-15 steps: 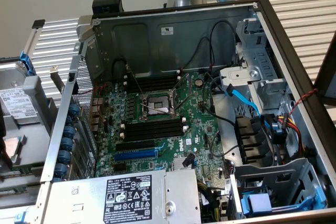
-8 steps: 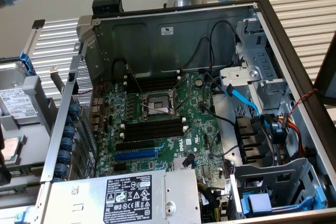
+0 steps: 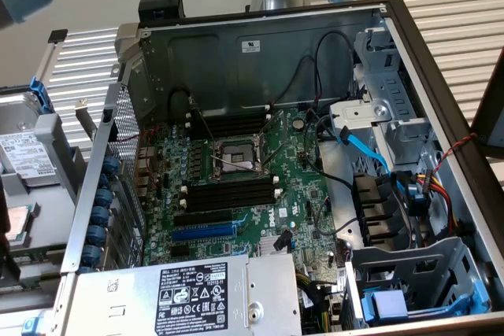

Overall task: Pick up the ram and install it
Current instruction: 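Pick up the ram and move it above insertion slot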

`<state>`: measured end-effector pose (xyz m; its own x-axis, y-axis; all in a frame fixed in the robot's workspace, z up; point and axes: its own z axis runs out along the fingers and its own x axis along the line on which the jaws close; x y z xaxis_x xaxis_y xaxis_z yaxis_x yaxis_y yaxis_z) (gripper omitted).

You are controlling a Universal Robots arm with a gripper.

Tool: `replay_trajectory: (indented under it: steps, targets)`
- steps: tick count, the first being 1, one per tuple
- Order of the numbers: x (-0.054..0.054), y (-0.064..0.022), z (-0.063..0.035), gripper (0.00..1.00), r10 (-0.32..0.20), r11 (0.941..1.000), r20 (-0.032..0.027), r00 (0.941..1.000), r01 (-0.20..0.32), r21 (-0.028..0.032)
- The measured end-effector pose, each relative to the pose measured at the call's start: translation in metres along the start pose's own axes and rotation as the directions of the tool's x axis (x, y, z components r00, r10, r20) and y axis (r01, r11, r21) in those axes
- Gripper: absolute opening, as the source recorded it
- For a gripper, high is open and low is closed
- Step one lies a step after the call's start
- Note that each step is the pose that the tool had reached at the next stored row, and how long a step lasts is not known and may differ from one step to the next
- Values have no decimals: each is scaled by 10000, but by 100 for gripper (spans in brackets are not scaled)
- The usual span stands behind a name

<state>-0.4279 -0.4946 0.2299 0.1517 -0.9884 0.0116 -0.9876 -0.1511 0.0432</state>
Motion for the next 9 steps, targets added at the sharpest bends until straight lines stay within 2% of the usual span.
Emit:
replay_trajectory:
  steps: [5,9]
  targets:
    - [3,-30,30,11,0,10000,11,10000,0,6]
    - [4,-40,41,11,-2,10000,44,10000,2,8]
